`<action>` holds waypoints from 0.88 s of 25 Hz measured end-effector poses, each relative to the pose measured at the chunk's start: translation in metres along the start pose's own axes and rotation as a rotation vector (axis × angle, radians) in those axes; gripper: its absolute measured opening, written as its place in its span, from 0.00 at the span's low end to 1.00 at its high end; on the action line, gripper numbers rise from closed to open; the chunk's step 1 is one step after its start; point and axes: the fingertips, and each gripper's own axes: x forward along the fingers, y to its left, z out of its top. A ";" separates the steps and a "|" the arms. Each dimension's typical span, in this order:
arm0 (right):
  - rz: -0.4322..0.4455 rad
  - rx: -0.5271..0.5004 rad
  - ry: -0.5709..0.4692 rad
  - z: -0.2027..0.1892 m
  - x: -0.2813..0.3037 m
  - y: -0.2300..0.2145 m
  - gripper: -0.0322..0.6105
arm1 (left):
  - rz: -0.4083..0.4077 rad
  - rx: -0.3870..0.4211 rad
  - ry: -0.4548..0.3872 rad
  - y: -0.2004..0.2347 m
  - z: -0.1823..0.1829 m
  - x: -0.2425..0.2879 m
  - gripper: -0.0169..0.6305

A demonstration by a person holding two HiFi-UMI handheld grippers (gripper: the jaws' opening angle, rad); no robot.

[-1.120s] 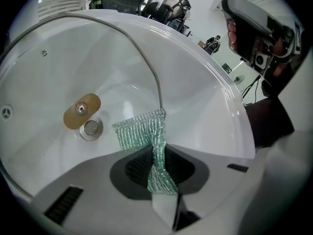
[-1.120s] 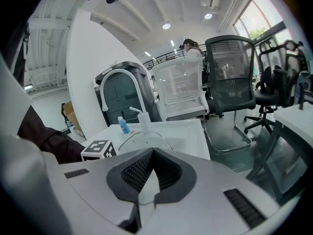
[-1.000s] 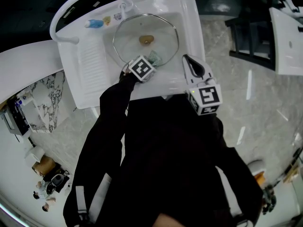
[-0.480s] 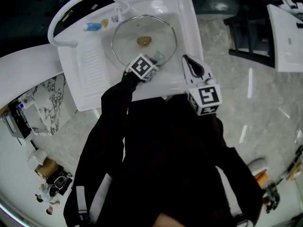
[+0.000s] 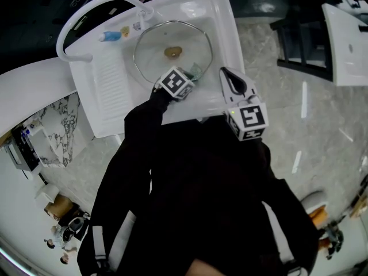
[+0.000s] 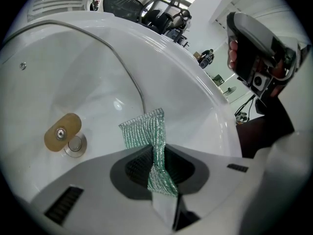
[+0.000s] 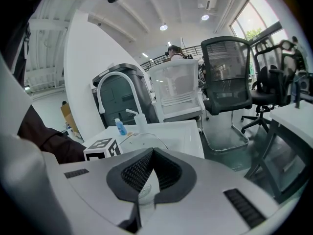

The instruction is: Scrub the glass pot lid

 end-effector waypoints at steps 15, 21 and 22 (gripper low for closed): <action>-0.007 0.010 0.000 -0.001 -0.004 -0.007 0.05 | -0.020 0.010 -0.026 -0.008 0.023 0.002 0.13; -0.005 0.013 -0.014 0.003 -0.005 -0.006 0.05 | -0.007 0.013 -0.050 -0.009 0.030 -0.005 0.13; -0.006 0.013 -0.016 0.004 -0.005 -0.006 0.05 | 0.001 0.011 -0.053 -0.007 0.030 -0.007 0.13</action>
